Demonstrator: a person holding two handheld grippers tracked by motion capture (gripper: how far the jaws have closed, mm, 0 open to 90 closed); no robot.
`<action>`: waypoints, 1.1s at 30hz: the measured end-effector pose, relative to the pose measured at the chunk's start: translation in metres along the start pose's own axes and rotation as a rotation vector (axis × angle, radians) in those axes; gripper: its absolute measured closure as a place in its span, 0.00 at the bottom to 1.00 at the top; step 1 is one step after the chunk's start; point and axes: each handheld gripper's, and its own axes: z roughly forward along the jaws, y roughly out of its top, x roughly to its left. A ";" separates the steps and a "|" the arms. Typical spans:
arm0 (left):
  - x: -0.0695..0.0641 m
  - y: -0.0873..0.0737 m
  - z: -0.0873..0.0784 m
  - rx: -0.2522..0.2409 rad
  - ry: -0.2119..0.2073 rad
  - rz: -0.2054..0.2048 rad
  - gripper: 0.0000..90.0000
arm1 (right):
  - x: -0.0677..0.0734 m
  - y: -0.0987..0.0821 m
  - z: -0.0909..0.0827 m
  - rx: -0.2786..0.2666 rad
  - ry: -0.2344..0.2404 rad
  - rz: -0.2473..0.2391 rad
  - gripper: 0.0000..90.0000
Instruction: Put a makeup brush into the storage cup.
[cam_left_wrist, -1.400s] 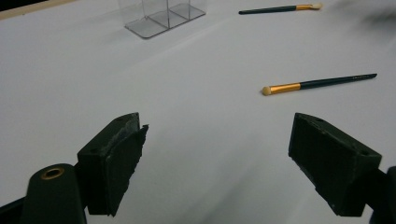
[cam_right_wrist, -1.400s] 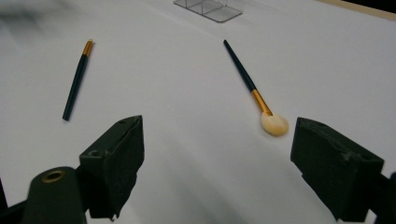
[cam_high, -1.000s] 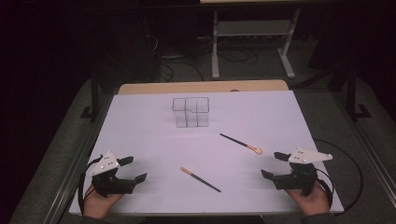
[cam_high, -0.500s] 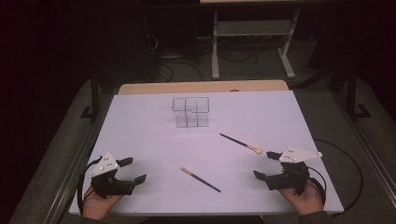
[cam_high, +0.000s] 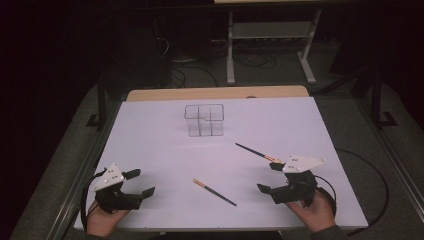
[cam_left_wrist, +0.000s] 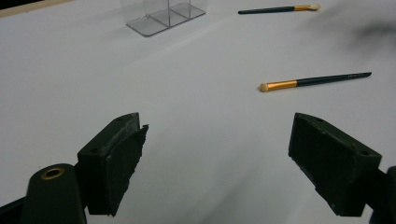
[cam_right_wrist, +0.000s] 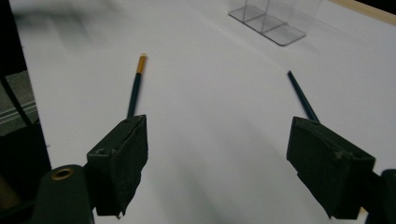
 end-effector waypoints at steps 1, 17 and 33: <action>0.000 0.000 0.000 0.000 0.001 -0.001 0.19 | 0.002 0.002 0.001 0.000 0.005 -0.001 0.22; 0.000 0.000 0.000 -0.001 -0.002 -0.009 0.19 | 0.019 0.035 0.035 0.076 0.084 -0.008 0.28; -0.001 -0.001 -0.003 0.010 0.003 -0.003 0.19 | 0.036 0.063 0.075 0.192 0.134 -0.059 0.38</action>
